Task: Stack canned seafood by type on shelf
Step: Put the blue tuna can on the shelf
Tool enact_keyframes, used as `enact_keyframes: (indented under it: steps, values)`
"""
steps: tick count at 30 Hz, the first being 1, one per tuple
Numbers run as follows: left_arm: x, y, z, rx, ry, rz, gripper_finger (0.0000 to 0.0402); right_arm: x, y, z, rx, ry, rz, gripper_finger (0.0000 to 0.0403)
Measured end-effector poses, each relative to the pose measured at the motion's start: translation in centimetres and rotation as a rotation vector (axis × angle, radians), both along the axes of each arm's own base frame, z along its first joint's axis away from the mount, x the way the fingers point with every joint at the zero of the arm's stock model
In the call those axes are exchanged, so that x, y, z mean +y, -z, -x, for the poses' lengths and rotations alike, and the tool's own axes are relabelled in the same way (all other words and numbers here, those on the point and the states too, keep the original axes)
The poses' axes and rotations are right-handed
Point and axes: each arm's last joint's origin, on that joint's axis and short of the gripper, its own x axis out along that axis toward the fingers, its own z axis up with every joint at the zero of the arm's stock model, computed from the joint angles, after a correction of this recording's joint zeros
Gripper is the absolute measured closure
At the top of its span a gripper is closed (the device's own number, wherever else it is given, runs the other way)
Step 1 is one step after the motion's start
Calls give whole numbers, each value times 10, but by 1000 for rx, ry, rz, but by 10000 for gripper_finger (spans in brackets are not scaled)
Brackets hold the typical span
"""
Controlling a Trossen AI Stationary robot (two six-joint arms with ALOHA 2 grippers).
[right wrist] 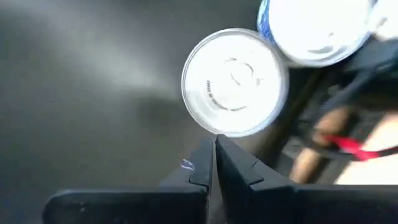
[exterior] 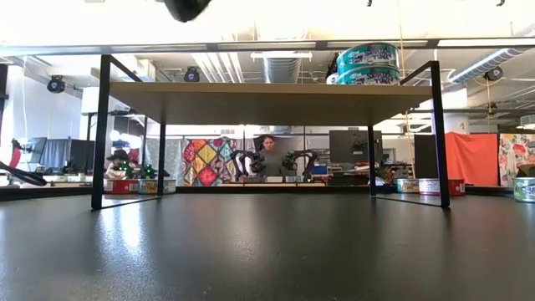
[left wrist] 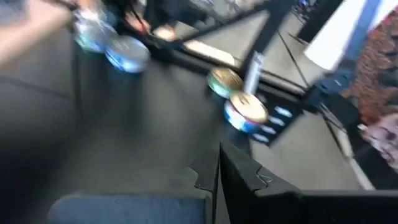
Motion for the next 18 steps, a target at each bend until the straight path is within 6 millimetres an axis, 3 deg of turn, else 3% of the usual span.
enact_keyframes:
  steps: [5, 8, 13, 18]
  values:
    - [-26, 15, 15, 53, -19, 60, 402, -21, 42, 3, -94, 171, -64, 390]
    - [-36, 25, 22, 96, -50, 106, 402, -30, 56, 1, -112, 213, -19, 390]
    - [-49, 34, 31, 133, -55, 155, 402, -30, 63, -5, -76, 180, 2, 390]
    - [-51, 41, 34, 164, -55, 132, 402, -9, 56, -26, -156, 141, -105, 390]
